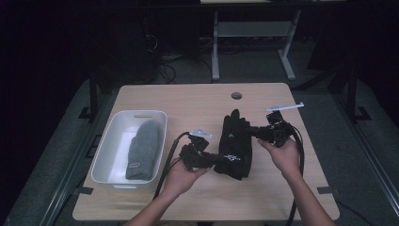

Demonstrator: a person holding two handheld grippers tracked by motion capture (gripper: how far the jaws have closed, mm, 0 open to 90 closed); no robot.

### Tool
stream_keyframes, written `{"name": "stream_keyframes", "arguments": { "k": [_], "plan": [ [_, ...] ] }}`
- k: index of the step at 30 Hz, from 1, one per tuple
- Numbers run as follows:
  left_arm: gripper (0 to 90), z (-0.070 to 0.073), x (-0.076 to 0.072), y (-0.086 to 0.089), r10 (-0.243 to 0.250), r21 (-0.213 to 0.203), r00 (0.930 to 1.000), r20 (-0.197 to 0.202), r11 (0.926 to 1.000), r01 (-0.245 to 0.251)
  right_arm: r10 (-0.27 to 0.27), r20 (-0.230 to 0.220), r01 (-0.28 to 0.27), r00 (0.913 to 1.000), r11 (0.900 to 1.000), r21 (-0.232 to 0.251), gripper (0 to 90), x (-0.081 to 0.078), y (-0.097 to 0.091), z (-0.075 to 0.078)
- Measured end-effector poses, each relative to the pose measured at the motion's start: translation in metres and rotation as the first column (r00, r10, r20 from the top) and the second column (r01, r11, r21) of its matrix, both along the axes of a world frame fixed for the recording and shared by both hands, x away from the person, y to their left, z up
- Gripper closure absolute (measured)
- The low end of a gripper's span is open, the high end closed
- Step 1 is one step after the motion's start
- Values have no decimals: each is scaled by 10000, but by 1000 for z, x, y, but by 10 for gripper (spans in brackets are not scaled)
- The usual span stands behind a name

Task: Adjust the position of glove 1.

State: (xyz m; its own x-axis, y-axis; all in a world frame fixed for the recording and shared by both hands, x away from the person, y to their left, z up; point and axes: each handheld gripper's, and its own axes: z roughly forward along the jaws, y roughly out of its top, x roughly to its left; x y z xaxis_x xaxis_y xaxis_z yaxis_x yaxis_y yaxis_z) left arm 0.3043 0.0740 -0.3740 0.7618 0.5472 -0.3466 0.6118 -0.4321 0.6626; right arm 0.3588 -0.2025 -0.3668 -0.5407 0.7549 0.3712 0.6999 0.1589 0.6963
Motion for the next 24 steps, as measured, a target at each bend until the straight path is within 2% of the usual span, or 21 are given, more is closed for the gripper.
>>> {"name": "stream_keyframes", "arguments": {
  "k": [17,24],
  "plan": [
    [821,18,2,45,642,-125,9976,273,9979,-639,560,336,-569,9979,9981,245,781,14,43,24],
    [821,24,4,63,696,-194,9968,383,9974,-689,767,372,-777,9964,9966,286,781,20,61,33]
  ]
}}
